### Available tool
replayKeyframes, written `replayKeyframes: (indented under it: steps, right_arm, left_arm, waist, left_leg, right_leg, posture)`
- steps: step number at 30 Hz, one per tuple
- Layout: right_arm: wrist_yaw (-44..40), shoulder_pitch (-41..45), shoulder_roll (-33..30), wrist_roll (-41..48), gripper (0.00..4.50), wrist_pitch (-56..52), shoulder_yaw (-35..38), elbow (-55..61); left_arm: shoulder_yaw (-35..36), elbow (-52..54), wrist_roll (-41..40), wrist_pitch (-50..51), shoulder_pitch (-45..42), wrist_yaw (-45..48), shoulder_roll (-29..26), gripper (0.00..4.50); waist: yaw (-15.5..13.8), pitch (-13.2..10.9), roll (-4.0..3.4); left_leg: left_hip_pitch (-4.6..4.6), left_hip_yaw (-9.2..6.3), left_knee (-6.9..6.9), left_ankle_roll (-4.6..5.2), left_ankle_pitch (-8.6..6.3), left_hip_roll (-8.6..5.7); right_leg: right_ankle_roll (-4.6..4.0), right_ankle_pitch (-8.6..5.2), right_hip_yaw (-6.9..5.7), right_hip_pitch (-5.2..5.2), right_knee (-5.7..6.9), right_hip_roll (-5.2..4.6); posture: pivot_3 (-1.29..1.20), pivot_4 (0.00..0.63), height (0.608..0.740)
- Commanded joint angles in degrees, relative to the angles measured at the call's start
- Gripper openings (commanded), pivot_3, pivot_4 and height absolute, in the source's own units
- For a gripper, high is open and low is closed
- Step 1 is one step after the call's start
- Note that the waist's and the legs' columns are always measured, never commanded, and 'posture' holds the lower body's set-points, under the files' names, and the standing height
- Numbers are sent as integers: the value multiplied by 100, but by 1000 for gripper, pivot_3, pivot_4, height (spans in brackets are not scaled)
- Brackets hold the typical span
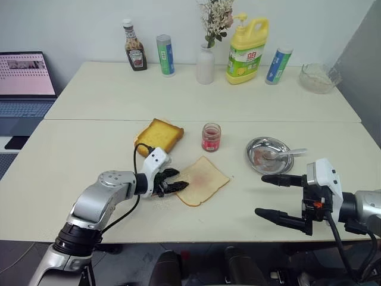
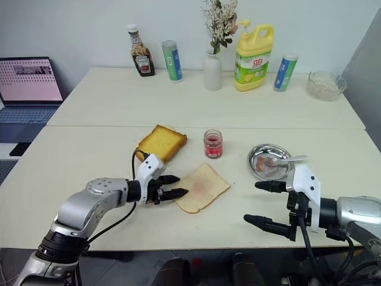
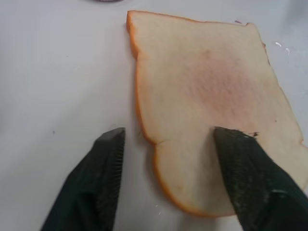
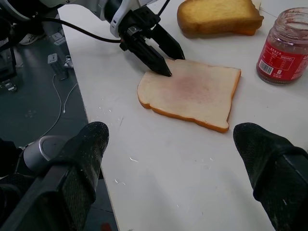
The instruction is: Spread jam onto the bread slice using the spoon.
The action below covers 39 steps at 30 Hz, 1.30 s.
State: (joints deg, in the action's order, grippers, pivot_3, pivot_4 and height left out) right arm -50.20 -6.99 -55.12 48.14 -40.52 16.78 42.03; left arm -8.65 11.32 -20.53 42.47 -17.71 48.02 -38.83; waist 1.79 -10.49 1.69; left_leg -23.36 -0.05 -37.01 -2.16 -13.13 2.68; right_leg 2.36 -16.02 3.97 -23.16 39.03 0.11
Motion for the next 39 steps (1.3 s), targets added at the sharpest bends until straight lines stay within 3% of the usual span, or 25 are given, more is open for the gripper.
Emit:
replayKeyframes:
  steps: [1,2,10,17,23,30,39]
  right_arm:
    - [-120,67,-31,-72,4500,142,70,-42]
    - [-138,79,-35,-84,4500,150,65,-61]
    - [-294,163,-30,-223,4500,225,22,-202]
    - [-235,373,95,-358,4500,357,-47,-384]
    - [818,215,1044,-860,4500,864,437,-434]
    - [2289,-458,2286,-683,4500,645,1271,-583]
    - [3724,634,3325,-203,4500,277,1450,-1999]
  left_arm:
    - [69,344,280,-362,99,-37,-238,4229]
    - [90,372,375,-478,125,-79,-295,4486]
    - [506,724,747,-919,262,-401,-537,4486]
    - [949,1256,69,-1286,216,608,-1034,4486]
    - [712,1506,-505,-1128,-734,967,-730,4486]
    - [-383,1337,-46,-1246,-1921,1225,-409,4486]
    - [-969,1007,356,-1451,-2141,1192,167,4486]
  waist:
    - [-7,0,0]
    - [-9,0,0]
    - [-11,0,0]
    - [-12,0,0]
    - [-70,2,5]
    - [-63,6,8]
    - [45,13,-3]
  left_leg:
    - [0,0,0,0,0,0]
    - [0,0,0,0,0,0]
    - [0,1,-1,0,0,0]
    - [0,3,-1,0,0,0]
    - [-8,-3,-7,0,0,-4]
    - [-9,2,-3,0,0,-5]
    - [8,6,-1,1,1,6]
  right_leg:
    - [0,0,0,0,0,0]
    - [0,0,-1,0,0,0]
    - [0,0,-1,-1,0,-2]
    - [-1,1,-1,-1,-1,-2]
    - [2,-1,-7,0,0,-3]
    - [-7,5,-1,-2,-2,-3]
    - [-8,5,14,0,6,18]
  posture:
    - [0,150,740]
    - [0,150,740]
    - [0,150,740]
    - [0,150,740]
    - [0,150,740]
    - [0,150,740]
    - [0,150,740]
